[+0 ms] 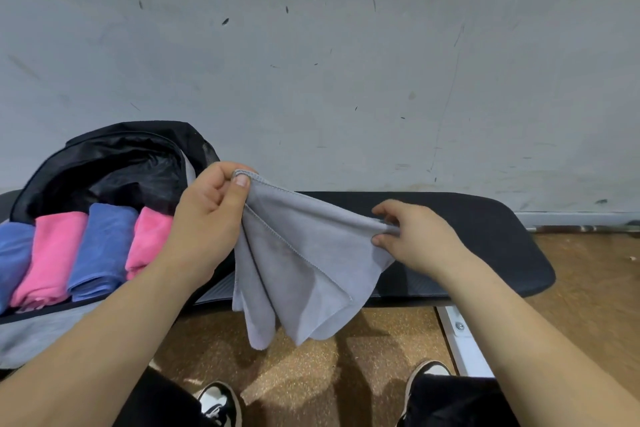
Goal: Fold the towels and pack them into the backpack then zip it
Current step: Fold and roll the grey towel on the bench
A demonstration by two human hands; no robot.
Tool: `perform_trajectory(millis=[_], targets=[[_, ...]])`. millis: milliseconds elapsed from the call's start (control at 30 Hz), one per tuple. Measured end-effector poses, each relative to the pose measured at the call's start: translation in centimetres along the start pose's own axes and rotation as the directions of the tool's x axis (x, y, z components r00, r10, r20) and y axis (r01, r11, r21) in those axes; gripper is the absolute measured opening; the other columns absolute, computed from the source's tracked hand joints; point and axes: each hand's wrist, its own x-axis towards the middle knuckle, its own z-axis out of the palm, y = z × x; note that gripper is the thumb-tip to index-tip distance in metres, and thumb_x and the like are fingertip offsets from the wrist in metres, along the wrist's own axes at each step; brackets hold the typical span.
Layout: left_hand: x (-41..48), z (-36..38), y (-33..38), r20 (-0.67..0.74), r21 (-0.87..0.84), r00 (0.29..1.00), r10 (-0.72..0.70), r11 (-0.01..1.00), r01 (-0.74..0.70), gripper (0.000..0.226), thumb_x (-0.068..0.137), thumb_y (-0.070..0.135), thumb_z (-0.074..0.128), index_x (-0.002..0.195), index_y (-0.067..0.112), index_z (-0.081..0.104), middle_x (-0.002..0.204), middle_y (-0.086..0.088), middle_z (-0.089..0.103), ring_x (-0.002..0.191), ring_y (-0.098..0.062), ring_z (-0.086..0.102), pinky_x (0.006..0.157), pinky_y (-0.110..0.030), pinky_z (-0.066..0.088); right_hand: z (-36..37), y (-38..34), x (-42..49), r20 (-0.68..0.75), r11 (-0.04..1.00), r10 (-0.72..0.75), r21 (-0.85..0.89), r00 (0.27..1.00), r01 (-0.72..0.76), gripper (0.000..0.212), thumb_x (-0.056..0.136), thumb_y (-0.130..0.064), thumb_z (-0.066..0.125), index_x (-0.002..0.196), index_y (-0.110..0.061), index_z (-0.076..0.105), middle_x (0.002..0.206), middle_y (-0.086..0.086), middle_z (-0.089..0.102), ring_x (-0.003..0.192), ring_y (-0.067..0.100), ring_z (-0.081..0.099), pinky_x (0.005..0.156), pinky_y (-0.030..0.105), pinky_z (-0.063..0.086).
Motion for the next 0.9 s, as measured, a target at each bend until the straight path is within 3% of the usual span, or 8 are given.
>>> perform_trajectory(millis=[100, 167, 300, 400, 500, 600, 767, 900], targets=[[0.1, 0.1, -0.3, 0.000, 0.015, 1.000, 0.002, 1.000, -0.002, 0.018, 0.108, 0.027, 0.054, 0.100, 0.026, 0.070, 0.084, 0.008, 0.070, 0.075, -0.007, 0.058, 0.073, -0.034, 0.046, 0.1, 0.1, 0.3, -0.074, 0.999, -0.009, -0.051, 0.997, 0.005, 0.010, 0.088, -0.041, 0.072, 0.090, -0.032, 0.070, 0.083, -0.016, 0.061, 0.100, 0.014, 0.052, 0.086, 0.035, 0.034], [0.5, -0.2, -0.8, -0.031, 0.021, 0.999, -0.012, 1.000, 0.013, 0.017, 0.104, 0.034, 0.054, 0.100, 0.029, 0.070, 0.084, 0.003, 0.070, 0.077, -0.014, 0.057, 0.074, -0.038, 0.046, -0.3, 0.7, 0.4, -0.027, 0.973, 0.040, 0.229, 0.999, -0.033, 0.012, 0.084, -0.032, 0.077, 0.081, -0.026, 0.067, 0.078, -0.010, 0.067, 0.085, 0.011, 0.058, 0.082, 0.035, 0.043], [1.0, -0.4, -1.4, -0.089, 0.070, 0.995, -0.040, 0.996, 0.047, 0.017, 0.107, 0.028, 0.054, 0.101, 0.029, 0.070, 0.087, 0.002, 0.071, 0.080, -0.014, 0.058, 0.077, -0.040, 0.048, -0.4, 1.9, 0.2, 0.037, 0.751, 0.070, 0.656, 0.997, -0.077, 0.016, 0.082, -0.013, 0.084, 0.086, -0.012, 0.068, 0.081, 0.010, 0.076, 0.070, 0.013, 0.065, 0.070, 0.031, 0.052], [1.6, -0.6, -1.1, -0.052, -0.052, 0.986, -0.156, 0.987, 0.154, 0.018, 0.107, 0.024, 0.056, 0.101, 0.024, 0.073, 0.094, -0.001, 0.072, 0.088, -0.018, 0.061, 0.085, -0.043, 0.050, -1.2, 2.0, 0.1, -0.014, 0.496, 0.118, 0.867, 0.993, -0.046, 0.011, 0.089, 0.001, 0.075, 0.091, -0.008, 0.069, 0.075, 0.007, 0.072, 0.068, 0.013, 0.066, 0.065, 0.024, 0.051], [1.7, -0.8, -0.3, 0.081, -0.187, 0.958, -0.274, 0.940, 0.284, 0.018, 0.108, 0.019, 0.052, 0.106, 0.016, 0.070, 0.101, -0.013, 0.066, 0.093, -0.028, 0.060, 0.087, -0.047, 0.047, -3.1, 1.3, -0.9, -0.020, 0.318, 0.105, 0.948, 0.994, -0.014, 0.018, 0.086, 0.003, 0.071, 0.091, -0.015, 0.070, 0.076, 0.000, 0.069, 0.064, 0.013, 0.063, 0.052, 0.023, 0.047], [1.0, -0.7, 0.7, 0.162, -0.220, 0.948, -0.273, 0.927, 0.305, 0.020, 0.108, 0.016, 0.050, 0.103, 0.013, 0.069, 0.097, -0.016, 0.067, 0.086, -0.030, 0.063, 0.079, -0.044, 0.051, -4.5, 0.7, -2.5, 0.067, 0.226, -0.100, 0.973, 0.993, -0.043, 0.014, 0.078, -0.005, 0.070, 0.087, -0.016, 0.073, 0.079, 0.005, 0.067, 0.066, 0.016, 0.065, 0.055, 0.025, 0.051], [0.3, -1.2, 2.0, 0.060, -0.359, 0.961, -0.271, 0.892, 0.274, 0.020, 0.099, 0.014, 0.049, 0.088, 0.014, 0.065, 0.076, -0.006, 0.062, 0.068, -0.021, 0.057, 0.065, -0.032, 0.044, -5.9, 1.5, -3.6, 0.056, 0.289, -0.155, 0.957, 0.986, -0.009, 0.013, 0.081, -0.006, 0.081, 0.092, -0.013, 0.079, 0.087, 0.006, 0.075, 0.079, 0.016, 0.070, 0.065, 0.022, 0.056], [0.1, -1.3, 0.4, -0.015, -0.028, 0.988, -0.153, 0.988, 0.152, 0.016, 0.100, 0.018, 0.060, 0.092, 0.013, 0.072, 0.083, -0.011, 0.059, 0.079, -0.024, 0.050, 0.073, -0.038, 0.043, -4.9, 2.7, -3.3, -0.047, 0.653, -0.079, 0.752, 0.996, 0.087, 0.010, 0.092, -0.013, 0.076, 0.099, -0.019, 0.080, 0.099, 0.002, 0.079, 0.090, 0.015, 0.074, 0.079, 0.030, 0.058]])
